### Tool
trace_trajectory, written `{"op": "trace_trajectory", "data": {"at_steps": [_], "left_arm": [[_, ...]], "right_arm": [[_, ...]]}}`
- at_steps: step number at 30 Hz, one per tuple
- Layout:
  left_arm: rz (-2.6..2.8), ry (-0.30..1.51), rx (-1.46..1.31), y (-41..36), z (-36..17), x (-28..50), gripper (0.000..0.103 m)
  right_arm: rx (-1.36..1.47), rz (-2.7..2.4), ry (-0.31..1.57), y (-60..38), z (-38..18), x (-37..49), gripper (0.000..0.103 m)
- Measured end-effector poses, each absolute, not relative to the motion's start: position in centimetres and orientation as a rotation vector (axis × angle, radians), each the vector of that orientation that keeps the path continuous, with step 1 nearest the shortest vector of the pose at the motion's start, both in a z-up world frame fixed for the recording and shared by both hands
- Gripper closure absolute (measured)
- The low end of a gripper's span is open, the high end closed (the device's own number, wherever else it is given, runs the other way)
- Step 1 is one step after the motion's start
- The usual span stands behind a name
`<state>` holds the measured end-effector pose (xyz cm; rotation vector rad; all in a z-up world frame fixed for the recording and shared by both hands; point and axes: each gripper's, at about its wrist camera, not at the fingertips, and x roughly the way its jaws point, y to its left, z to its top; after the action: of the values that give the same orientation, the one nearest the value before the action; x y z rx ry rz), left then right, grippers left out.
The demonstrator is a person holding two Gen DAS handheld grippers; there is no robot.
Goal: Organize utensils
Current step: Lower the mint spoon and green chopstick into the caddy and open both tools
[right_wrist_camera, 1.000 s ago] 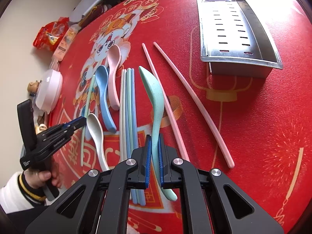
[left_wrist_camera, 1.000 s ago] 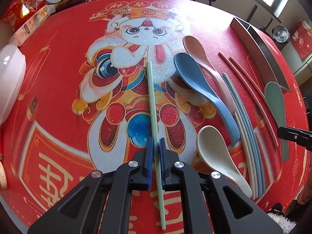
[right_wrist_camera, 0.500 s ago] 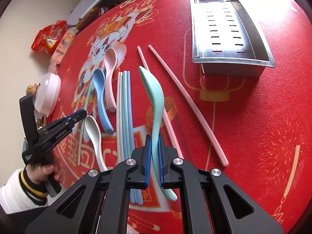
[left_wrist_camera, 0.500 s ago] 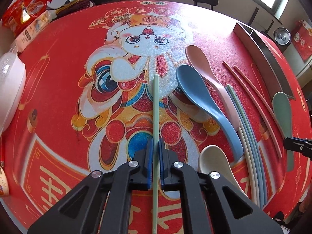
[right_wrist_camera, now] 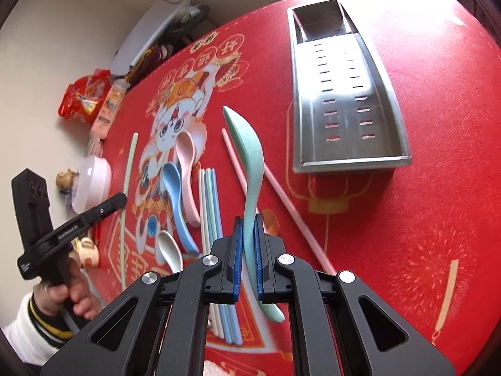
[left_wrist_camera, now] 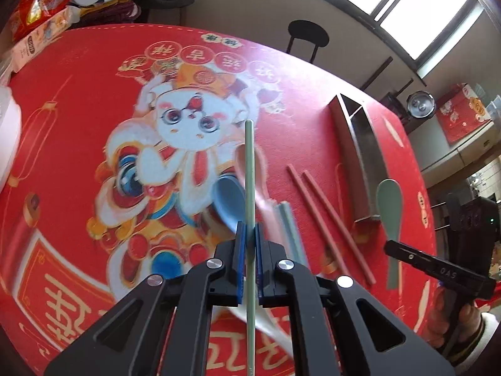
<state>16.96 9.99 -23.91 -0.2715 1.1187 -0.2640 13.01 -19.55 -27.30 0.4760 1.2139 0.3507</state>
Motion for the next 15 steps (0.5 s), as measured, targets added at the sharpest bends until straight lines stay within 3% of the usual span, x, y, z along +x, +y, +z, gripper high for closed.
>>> {"op": "trace_trajectory", "data": {"at_steps": [15], "left_arm": [[-0.455, 1.160, -0.358, -8.4, -25.0, 31.7, 0.097]], "right_arm": [[0.477, 0.132, 1.230, -26.3, -29.5, 24.1, 0.096]]}}
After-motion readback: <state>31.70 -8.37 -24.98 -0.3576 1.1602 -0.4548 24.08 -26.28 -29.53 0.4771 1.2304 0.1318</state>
